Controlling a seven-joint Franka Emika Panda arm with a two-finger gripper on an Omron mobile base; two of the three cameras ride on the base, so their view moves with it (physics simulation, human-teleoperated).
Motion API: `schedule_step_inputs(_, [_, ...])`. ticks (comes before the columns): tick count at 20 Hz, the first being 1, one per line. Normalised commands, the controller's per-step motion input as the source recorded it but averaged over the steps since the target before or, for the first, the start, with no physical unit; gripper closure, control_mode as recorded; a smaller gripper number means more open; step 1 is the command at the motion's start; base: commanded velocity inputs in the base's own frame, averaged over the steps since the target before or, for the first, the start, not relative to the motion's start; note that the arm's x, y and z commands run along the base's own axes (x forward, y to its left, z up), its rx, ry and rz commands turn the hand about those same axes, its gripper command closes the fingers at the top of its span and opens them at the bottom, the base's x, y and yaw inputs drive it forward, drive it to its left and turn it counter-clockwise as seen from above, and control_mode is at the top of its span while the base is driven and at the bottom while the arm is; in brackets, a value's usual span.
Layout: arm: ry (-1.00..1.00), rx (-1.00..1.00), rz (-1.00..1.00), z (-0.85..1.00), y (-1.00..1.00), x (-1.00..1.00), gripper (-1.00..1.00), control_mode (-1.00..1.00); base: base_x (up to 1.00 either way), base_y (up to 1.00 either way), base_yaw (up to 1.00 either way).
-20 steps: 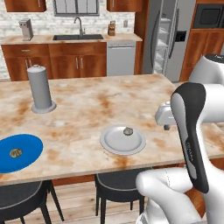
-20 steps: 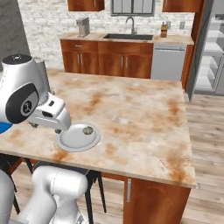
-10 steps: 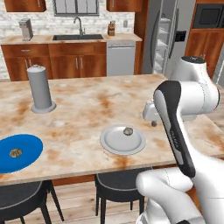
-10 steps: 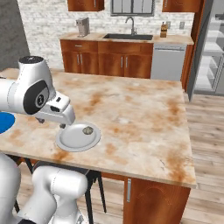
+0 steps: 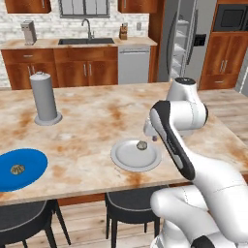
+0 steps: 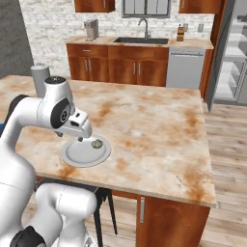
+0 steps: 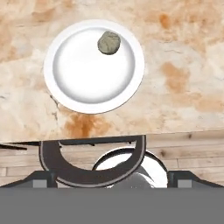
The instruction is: Place two dumplings into each of the tupperware containers and then place the containers in the fridge.
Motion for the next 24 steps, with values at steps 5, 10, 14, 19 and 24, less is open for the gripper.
schedule_step_inputs(5, [0.0,0.0,0.0,-0.76,-0.02,0.69,-1.0,-1.0,0.0,0.0,0.0])
schedule_step_inputs(10, [0.0,0.0,0.0,-0.54,0.0,0.92,-1.0,-1.0,0.0,0.0,0.0])
schedule_step_inputs(14, [0.0,0.0,0.0,-0.45,0.0,0.89,-1.0,-1.0,0.0,0.0,0.0])
schedule_step_inputs(19, [0.0,0.0,0.0,-0.41,0.0,0.85,-1.0,-1.0,0.0,0.0,0.0])
schedule_step_inputs(24, [0.07,0.0,0.0,-0.37,0.0,0.6,-1.0,-1.0,0.0,0.0,0.0])
